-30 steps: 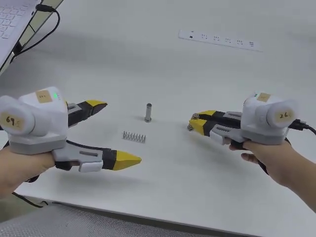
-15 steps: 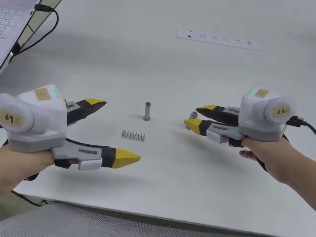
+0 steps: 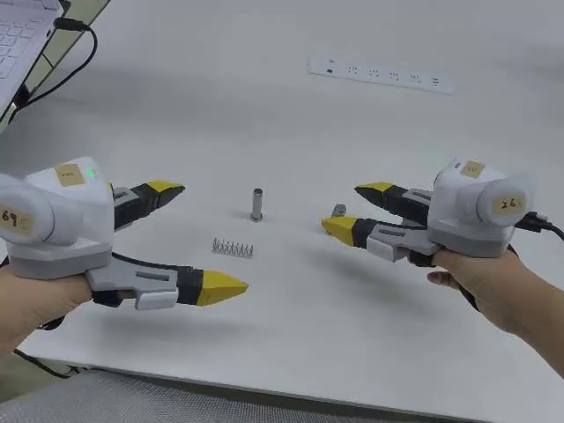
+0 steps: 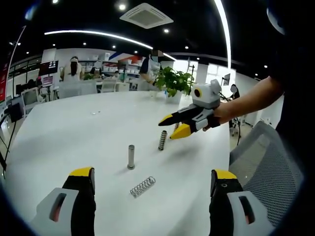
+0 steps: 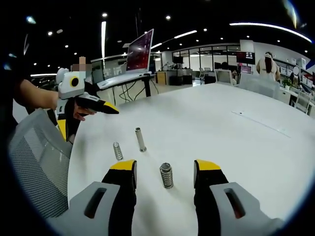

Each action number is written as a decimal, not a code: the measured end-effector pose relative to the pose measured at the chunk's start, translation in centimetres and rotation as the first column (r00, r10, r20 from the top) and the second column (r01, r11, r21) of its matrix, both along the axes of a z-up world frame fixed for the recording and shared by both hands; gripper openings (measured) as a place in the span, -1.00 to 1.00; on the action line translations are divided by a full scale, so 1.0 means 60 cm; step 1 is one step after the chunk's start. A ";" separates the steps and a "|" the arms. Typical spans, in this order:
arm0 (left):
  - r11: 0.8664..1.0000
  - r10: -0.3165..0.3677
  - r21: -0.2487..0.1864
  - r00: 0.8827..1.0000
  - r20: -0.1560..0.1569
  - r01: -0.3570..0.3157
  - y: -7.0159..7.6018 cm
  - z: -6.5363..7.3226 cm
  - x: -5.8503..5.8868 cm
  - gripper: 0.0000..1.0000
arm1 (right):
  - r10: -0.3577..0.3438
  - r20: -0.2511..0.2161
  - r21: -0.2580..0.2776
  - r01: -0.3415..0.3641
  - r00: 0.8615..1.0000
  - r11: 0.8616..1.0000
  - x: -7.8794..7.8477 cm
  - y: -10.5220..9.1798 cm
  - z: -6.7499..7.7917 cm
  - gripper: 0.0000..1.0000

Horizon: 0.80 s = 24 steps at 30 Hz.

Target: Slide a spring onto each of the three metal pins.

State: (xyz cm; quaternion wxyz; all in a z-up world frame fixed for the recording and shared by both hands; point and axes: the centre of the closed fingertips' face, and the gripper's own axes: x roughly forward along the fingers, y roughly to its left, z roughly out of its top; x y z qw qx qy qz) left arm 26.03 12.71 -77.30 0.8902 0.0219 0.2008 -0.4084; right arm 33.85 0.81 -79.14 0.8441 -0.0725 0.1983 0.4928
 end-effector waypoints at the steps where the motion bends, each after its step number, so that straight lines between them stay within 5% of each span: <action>1: 1.000 -0.001 0.000 1.000 -0.001 0.001 0.000 0.000 0.001 0.91 | 0.001 0.003 0.002 -0.001 1.000 1.000 0.000 0.000 0.002 -0.07; 24: 1.000 -0.009 -0.001 1.000 -0.002 0.009 -0.001 0.005 0.006 0.92 | -0.044 0.060 0.067 0.039 0.997 0.997 -0.012 -0.020 0.075 0.32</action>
